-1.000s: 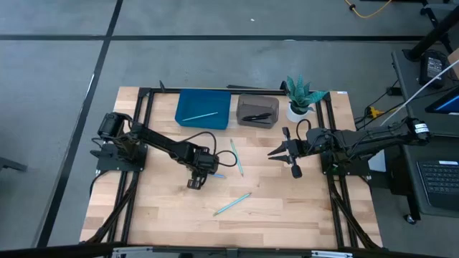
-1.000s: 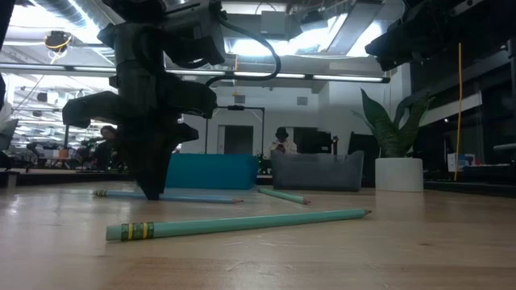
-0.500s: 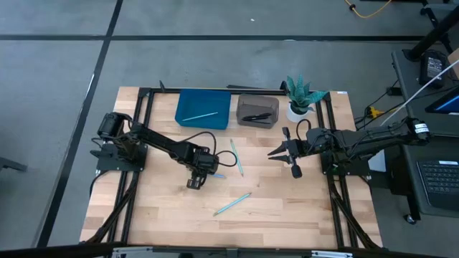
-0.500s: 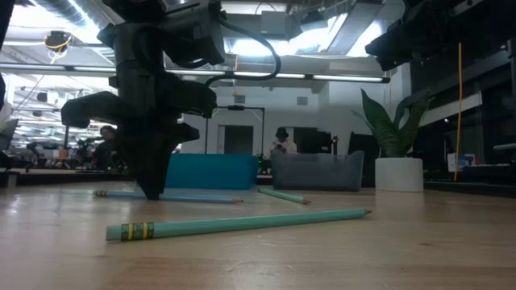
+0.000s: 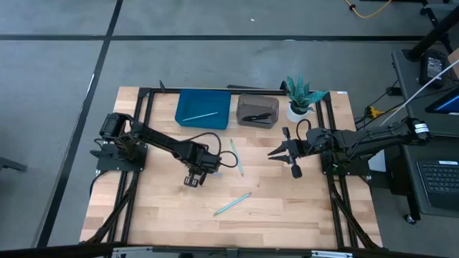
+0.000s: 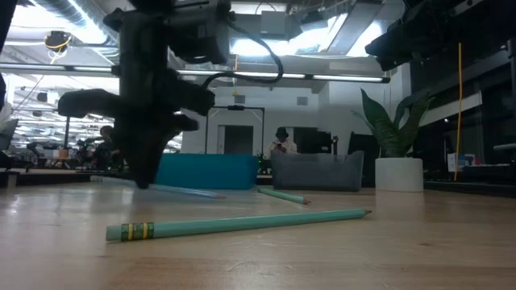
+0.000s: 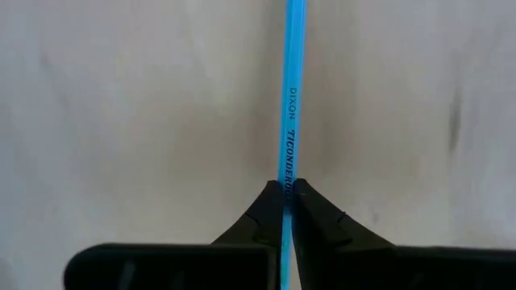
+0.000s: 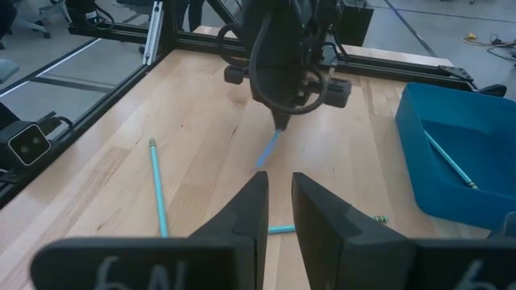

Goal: Sort pens & pencils
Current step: Put the light blue pencil into the blue bin

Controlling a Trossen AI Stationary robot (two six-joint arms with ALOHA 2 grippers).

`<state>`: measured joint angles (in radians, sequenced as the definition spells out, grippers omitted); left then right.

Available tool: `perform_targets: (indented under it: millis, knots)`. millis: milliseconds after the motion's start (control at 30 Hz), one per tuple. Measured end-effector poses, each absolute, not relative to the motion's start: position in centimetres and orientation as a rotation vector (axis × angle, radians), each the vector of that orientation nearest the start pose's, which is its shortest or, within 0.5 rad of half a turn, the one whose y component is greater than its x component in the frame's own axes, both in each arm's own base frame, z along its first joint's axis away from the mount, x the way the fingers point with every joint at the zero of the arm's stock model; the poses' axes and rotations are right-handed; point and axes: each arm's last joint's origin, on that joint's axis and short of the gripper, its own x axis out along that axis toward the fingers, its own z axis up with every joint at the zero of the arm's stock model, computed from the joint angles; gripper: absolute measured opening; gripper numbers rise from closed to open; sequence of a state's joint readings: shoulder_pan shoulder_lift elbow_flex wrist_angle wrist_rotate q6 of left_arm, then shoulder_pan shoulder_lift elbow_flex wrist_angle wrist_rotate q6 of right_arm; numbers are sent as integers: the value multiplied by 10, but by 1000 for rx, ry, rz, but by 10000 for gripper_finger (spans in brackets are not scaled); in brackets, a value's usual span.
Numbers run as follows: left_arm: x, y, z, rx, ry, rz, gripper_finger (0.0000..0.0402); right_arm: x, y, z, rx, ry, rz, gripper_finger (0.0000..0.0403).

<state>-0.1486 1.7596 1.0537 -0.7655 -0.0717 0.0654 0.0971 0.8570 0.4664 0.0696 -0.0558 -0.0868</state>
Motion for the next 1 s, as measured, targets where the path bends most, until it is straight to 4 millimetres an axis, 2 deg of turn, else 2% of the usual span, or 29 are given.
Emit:
perform_targets:
  millis: [700, 1000]
  knots:
    - [308, -39, 188, 337, 1520, 11, 9, 187, 20, 235, -93, 315, 165, 60]
    - [313, -24, 205, 343, 1548, 63, 9, 187, 20, 235, -93, 315, 166, 60]
